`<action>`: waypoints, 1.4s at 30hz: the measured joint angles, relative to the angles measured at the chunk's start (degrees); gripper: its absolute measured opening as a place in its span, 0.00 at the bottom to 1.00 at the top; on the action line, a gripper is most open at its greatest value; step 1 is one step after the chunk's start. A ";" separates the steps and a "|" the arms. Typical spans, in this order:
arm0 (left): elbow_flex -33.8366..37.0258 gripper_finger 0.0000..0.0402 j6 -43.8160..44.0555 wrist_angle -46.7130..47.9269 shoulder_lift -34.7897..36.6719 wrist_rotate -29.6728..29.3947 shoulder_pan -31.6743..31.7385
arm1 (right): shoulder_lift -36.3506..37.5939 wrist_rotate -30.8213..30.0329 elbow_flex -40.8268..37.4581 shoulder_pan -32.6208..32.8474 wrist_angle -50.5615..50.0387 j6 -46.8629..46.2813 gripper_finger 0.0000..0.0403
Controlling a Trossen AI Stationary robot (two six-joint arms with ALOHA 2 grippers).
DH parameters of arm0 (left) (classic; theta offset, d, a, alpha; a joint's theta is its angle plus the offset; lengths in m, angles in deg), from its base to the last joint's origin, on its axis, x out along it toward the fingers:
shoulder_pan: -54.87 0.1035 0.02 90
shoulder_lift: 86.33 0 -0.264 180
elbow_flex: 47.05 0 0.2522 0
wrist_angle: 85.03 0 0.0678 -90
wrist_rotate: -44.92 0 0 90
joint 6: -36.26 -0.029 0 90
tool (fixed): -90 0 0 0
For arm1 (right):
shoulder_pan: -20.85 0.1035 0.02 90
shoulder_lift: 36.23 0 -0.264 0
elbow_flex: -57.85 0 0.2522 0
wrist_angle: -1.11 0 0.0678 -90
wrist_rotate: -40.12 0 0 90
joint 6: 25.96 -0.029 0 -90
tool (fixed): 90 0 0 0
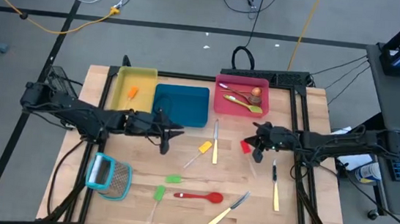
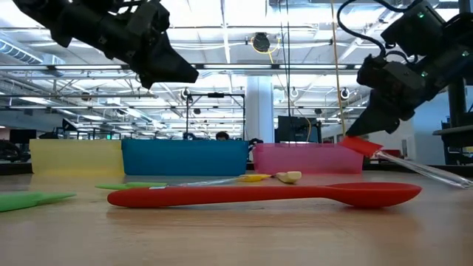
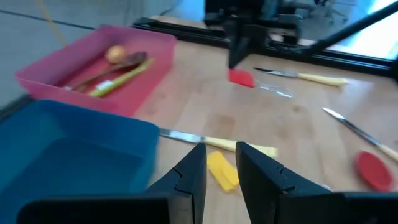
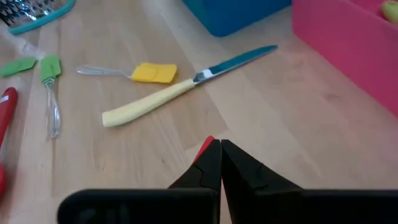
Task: Pick & Place Kitchen Items
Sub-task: Put the red spatula into the yellow bin
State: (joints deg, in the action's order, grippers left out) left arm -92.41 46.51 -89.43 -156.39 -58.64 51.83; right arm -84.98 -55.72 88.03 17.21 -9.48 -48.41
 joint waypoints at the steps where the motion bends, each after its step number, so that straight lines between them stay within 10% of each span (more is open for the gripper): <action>1: 0.00 0.22 -0.30 -0.56 -0.26 -0.03 0.58 | -0.59 -0.02 0.00 0.00 0.86 0.50 0.00; 15: -1.42 0.22 -3.97 -19.70 -15.42 12.18 6.34 | -13.51 -0.24 0.02 -0.07 25.38 10.27 0.00; 27: -13.59 0.22 -4.86 -18.99 -28.27 20.01 8.97 | -25.59 -0.10 0.07 -0.07 48.01 15.07 0.00; 42: -21.46 0.22 -2.85 -11.55 -33.93 22.77 13.65 | -27.35 -0.07 0.07 -0.02 50.72 17.19 0.00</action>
State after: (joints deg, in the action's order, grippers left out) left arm -113.87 43.66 -100.98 -190.31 -35.87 65.47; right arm -112.33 -55.79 88.10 17.18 41.24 -31.22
